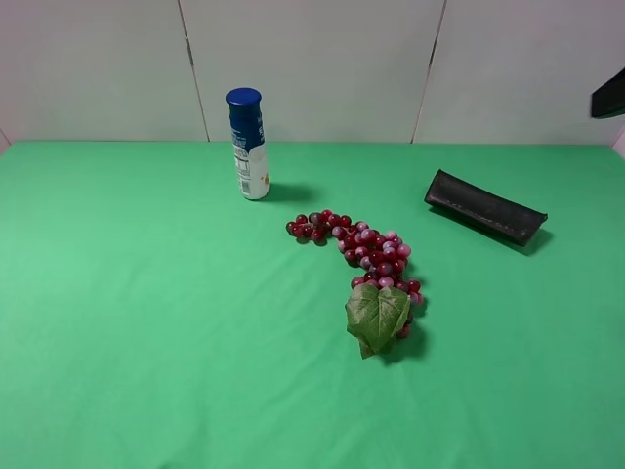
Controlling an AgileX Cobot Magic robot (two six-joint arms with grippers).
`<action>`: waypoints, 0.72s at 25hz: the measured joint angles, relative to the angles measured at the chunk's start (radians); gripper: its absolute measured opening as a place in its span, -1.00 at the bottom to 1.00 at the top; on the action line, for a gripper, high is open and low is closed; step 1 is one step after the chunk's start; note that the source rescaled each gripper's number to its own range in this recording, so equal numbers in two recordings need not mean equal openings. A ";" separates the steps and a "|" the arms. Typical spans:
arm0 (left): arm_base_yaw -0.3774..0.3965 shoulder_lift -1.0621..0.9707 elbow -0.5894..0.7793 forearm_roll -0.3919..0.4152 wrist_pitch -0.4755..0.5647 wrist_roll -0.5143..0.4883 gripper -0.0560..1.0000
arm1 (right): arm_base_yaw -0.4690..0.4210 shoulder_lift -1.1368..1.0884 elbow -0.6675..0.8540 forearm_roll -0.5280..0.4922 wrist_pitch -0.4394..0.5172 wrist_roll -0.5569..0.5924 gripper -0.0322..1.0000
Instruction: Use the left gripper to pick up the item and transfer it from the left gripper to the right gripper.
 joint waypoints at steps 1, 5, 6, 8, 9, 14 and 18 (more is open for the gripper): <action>0.000 0.000 0.000 0.000 0.000 0.000 0.94 | 0.000 -0.033 0.000 -0.004 0.014 0.000 1.00; 0.000 0.000 0.000 0.000 0.000 0.000 0.94 | 0.000 -0.145 0.002 -0.014 0.066 0.012 1.00; 0.000 0.000 0.000 0.000 0.000 0.000 0.94 | 0.000 -0.176 0.008 -0.017 0.076 0.016 1.00; 0.000 0.000 0.000 0.000 0.000 0.000 0.94 | 0.000 -0.241 0.029 -0.033 0.089 0.017 1.00; 0.000 0.000 0.000 0.000 0.000 0.000 0.94 | 0.000 -0.270 0.045 -0.043 0.096 0.017 1.00; 0.000 0.000 0.000 0.000 0.000 0.000 0.94 | 0.000 -0.443 0.149 -0.068 0.105 0.018 1.00; 0.000 0.000 0.000 0.000 0.000 0.000 0.94 | 0.000 -0.566 0.223 -0.068 0.106 0.018 1.00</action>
